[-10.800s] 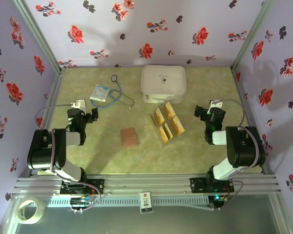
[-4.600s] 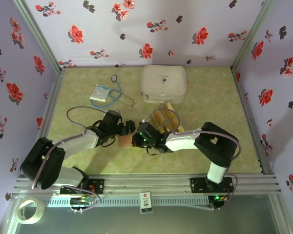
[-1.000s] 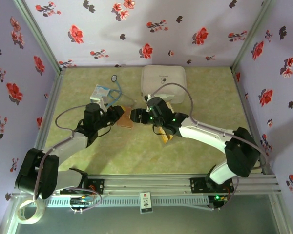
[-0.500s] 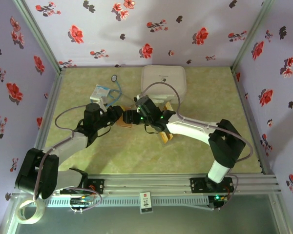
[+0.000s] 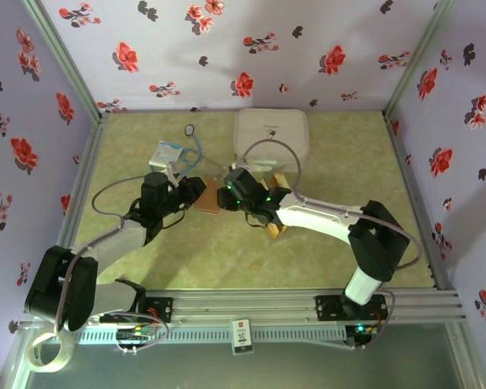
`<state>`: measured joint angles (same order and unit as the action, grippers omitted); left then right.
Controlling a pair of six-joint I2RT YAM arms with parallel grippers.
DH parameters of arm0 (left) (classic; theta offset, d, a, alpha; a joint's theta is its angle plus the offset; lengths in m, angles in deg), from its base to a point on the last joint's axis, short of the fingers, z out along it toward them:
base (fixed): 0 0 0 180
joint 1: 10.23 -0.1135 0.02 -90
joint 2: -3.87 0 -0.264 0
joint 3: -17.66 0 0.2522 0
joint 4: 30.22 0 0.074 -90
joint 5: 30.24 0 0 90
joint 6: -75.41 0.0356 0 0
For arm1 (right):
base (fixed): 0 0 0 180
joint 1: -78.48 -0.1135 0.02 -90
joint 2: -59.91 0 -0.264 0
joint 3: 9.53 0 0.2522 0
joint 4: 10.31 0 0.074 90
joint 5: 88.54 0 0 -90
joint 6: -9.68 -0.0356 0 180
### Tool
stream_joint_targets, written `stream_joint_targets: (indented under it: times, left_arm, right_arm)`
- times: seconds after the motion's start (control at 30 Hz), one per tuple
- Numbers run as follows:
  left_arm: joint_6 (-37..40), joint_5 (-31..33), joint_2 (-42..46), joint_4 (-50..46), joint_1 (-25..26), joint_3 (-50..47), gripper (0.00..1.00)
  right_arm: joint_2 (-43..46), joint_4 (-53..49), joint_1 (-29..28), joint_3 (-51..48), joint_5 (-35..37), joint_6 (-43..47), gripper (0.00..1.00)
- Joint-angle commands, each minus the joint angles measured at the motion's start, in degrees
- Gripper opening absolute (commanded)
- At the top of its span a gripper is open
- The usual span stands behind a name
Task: Put the credit cards into the card holder
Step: Open the button on the card holder, then open the card holder at the center of the table.
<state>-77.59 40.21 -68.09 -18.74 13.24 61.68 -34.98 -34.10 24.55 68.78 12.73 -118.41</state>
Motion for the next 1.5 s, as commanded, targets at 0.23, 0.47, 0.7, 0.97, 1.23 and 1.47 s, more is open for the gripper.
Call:
stream_joint_targets:
  times: [0.23, 0.47, 0.7, 0.97, 1.23, 1.47]
  left_arm:
    - [2.0, -0.7, -0.6, 1.4, 0.0, -0.2, 0.01]
    - [3.5, -0.8, -0.6, 0.3, -0.1, -0.2, 0.01]
    - [3.6, -0.7, -0.8, 0.3, -0.1, -0.6, 0.01]
    - [3.3, -0.7, -1.5, 1.8, -0.1, -1.7, 0.01]
    - [4.5, -0.7, -3.8, 2.7, -0.1, -3.0, 0.08]
    - [5.4, -0.4, -10.3, 6.5, -0.9, -5.1, 0.55]
  right_arm:
    - [10.6, -0.6, 1.8, -5.0, -5.4, -2.3, 0.57]
    - [6.9, 3.4, 3.4, -3.0, -11.6, -5.0, 0.58]
    - [1.8, 5.7, 4.1, -0.6, -14.0, -6.5, 0.56]
    - [-2.1, 7.8, 4.9, -0.1, -15.1, -8.0, 0.34]
    - [-0.4, 9.1, 5.5, -1.8, -16.7, -8.1, 0.00]
    - [3.5, 10.1, 5.3, -2.9, -20.2, -9.6, 0.00]
